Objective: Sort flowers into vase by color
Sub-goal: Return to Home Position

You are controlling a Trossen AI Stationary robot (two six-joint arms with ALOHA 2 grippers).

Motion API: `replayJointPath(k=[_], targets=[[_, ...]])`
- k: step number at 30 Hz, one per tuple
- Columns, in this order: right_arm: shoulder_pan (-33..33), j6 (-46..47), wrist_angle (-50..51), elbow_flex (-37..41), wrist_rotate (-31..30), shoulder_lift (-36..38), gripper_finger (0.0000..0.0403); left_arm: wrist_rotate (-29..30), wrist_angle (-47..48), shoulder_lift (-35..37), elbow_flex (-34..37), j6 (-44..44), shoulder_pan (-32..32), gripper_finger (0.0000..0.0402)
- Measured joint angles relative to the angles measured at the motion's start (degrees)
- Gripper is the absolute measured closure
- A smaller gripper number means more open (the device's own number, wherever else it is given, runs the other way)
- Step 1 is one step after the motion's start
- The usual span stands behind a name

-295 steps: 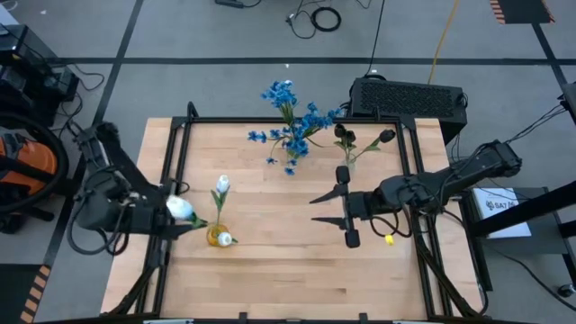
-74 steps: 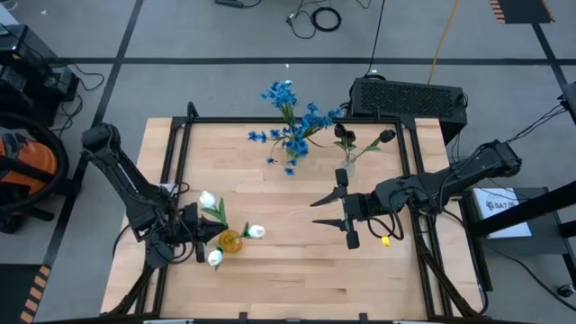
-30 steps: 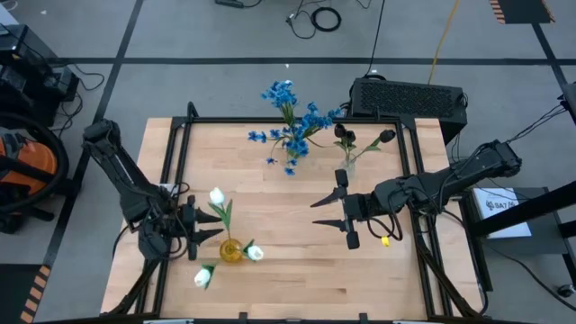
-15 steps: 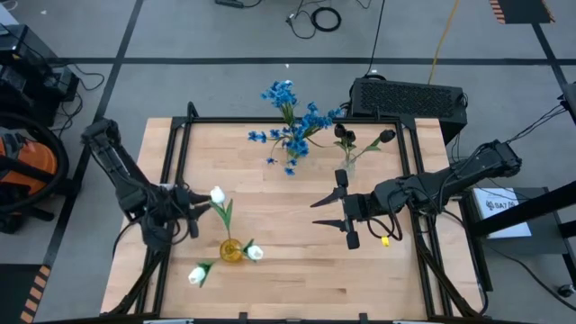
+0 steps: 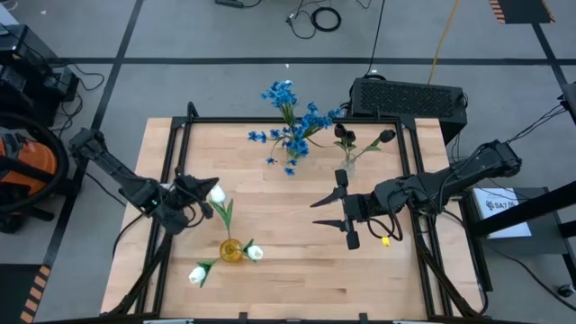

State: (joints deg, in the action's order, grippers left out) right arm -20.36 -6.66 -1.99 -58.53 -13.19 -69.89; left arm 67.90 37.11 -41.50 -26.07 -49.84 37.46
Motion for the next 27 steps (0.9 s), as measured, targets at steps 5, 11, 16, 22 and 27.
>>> replayJointPath(k=[5, 11, 16, 22, 27], targets=[[0.00, -0.45, 0.01, -0.01, 0.00, 0.00, 0.0232, -4.73, -15.27, 0.00, 4.81, 10.35, -4.46, 0.0400], [0.00, -0.45, -0.03, 0.01, 0.00, 0.02, 0.0232, -15.81, -29.22, 0.06, 9.36, 20.16, -12.26, 0.0400], [0.00, -0.50, -0.02, 0.01, 0.00, 0.02, 0.0232, -25.06, -41.83, 0.43, 12.81, 30.61, -18.15, 0.0401], [0.00, -0.50, 0.01, 0.01, 0.00, 0.02, 0.0232, -37.53, -54.12, 0.46, 17.63, 39.68, -25.67, 0.0401], [0.00, -0.50, 0.03, 0.01, 0.00, 0.02, 0.0232, -46.40, -62.85, 0.44, 22.11, 43.10, -31.71, 0.0401]])
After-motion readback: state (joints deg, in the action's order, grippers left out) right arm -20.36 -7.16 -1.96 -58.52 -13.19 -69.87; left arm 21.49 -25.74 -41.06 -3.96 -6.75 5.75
